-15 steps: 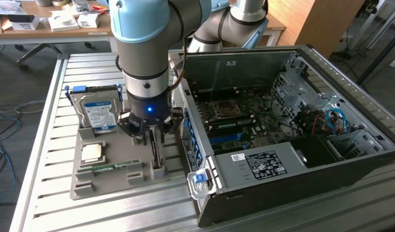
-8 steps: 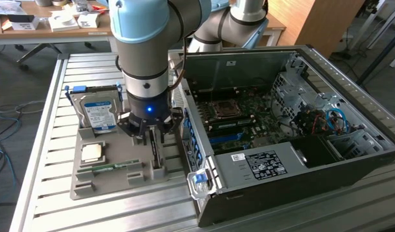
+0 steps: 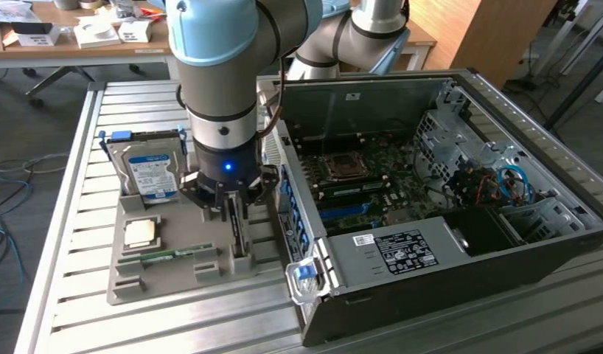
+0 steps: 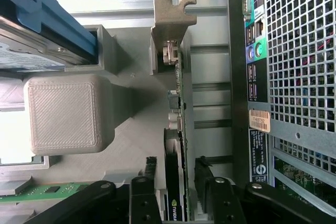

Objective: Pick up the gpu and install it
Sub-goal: 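Pick up the gpu and move the gpu toward the slot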

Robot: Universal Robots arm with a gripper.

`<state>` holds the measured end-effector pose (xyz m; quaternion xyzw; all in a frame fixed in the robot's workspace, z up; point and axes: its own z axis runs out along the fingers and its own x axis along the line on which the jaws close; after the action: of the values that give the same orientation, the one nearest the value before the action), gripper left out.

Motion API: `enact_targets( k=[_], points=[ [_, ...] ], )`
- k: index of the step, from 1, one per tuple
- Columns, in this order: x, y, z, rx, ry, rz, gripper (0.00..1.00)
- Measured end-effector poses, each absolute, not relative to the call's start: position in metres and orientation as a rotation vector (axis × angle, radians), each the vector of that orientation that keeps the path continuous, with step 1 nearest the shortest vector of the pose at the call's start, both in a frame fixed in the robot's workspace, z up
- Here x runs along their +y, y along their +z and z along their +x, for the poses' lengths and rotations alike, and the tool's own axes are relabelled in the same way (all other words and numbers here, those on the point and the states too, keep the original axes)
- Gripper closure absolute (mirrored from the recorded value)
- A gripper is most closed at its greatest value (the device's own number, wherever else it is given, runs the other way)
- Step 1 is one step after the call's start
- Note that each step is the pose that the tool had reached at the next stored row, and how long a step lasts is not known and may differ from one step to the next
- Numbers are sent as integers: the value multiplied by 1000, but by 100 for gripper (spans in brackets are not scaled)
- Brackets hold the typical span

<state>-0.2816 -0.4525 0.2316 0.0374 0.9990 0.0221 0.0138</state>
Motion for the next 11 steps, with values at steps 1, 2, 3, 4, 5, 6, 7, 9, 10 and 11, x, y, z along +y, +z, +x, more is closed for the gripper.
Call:
enact_targets(
  k=[1, 2, 3, 4, 5, 6, 7, 9, 10, 11],
  points=[
    [-452, 232, -282, 3111, 69, 117, 54],
    [-452, 232, -282, 3111, 69, 117, 61],
    [-452, 232, -282, 3111, 69, 117, 61],
    [-452, 232, -282, 3111, 69, 117, 61],
    [-452, 232, -282, 3111, 69, 117, 61],
    [-452, 232, -282, 3111, 69, 117, 61],
    [-452, 232, -282, 3111, 69, 117, 61],
    [-452, 232, -282, 3110, 69, 117, 61],
    [-453, 232, -282, 3110, 69, 117, 61],
    [-452, 232, -282, 3110, 69, 117, 61]
  ],
)
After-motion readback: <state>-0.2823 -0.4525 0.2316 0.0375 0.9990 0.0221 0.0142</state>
